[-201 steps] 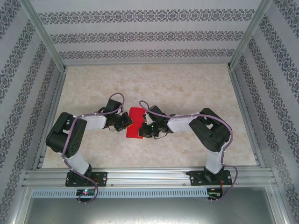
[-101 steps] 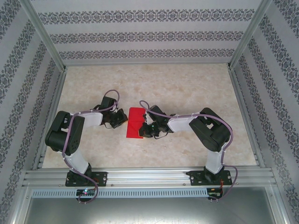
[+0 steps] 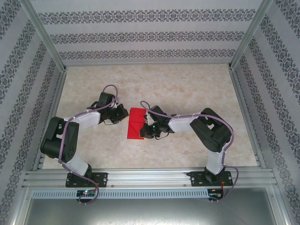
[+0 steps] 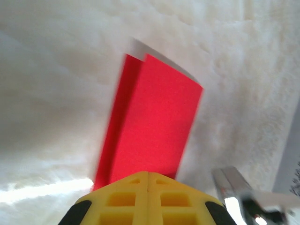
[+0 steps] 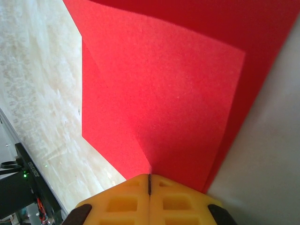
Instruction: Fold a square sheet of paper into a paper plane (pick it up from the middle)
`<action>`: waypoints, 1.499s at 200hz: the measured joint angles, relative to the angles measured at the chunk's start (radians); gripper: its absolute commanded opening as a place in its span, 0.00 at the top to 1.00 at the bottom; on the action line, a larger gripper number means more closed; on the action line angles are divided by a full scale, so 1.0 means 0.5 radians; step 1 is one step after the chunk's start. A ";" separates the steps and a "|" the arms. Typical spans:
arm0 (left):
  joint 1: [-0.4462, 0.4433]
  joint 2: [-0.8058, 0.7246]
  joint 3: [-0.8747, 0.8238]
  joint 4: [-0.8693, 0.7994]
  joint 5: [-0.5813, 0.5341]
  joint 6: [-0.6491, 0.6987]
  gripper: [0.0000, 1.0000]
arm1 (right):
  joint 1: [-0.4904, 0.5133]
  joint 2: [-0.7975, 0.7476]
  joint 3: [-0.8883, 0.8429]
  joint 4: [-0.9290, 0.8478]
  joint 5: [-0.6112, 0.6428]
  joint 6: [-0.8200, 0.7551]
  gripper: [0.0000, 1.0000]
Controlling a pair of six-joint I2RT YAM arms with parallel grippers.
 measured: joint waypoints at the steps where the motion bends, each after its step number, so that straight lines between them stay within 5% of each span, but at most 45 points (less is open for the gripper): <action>1: -0.002 -0.001 -0.001 0.002 0.004 0.001 0.98 | 0.000 0.000 0.001 -0.002 0.000 0.000 1.00; 52: -0.183 0.105 -0.016 0.077 0.153 -0.002 1.00 | 0.000 0.000 0.008 -0.020 0.000 -0.005 1.00; 202: -0.182 0.311 -0.060 0.177 0.064 -0.021 1.00 | 0.015 -0.044 0.207 -0.202 0.018 -0.005 0.96; 300: -0.182 0.311 -0.072 0.212 0.060 -0.023 1.00 | -0.007 0.263 0.414 -0.165 -0.002 0.019 0.94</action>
